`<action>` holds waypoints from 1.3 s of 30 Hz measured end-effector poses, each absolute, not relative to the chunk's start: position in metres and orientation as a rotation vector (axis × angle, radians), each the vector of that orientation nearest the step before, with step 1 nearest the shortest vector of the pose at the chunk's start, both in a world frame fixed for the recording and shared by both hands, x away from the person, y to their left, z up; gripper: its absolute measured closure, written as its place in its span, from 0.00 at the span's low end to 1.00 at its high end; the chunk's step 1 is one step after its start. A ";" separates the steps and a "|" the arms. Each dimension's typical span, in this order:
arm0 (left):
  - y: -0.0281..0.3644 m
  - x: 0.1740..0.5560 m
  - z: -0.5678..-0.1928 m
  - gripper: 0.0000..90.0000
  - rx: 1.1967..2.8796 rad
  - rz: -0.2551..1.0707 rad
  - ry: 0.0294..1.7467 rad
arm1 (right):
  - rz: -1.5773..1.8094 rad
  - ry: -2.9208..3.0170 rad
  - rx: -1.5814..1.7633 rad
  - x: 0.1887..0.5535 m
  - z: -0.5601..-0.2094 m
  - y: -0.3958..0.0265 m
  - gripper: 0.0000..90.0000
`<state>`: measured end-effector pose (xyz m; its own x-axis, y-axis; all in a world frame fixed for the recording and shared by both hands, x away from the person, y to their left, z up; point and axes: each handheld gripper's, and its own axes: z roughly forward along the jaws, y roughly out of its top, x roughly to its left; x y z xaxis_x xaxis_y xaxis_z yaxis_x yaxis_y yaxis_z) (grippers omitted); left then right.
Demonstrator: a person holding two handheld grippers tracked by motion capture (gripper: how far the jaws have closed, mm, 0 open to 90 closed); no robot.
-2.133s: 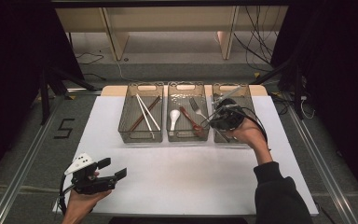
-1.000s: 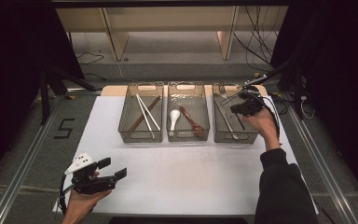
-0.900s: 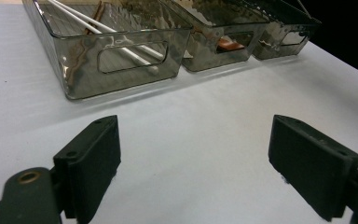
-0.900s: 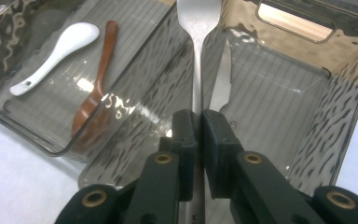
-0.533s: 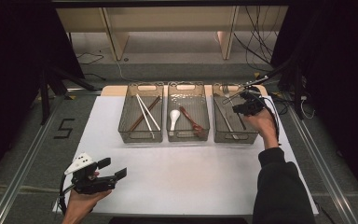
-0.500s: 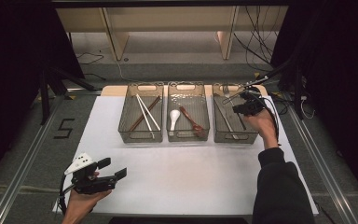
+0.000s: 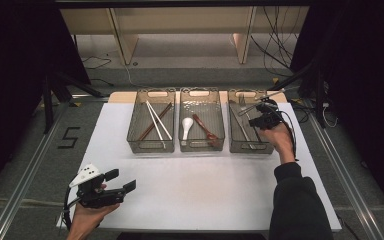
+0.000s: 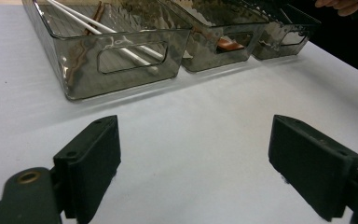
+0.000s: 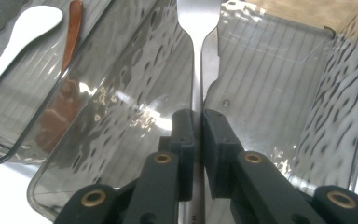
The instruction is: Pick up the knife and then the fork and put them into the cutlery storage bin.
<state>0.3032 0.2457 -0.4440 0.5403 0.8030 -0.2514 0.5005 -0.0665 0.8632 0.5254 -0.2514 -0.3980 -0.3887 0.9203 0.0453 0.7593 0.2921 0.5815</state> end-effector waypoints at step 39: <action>0.244 0.304 -0.446 0.18 1.732 0.346 1.092 | 1.255 2.235 1.290 0.425 -0.389 -0.212 0.41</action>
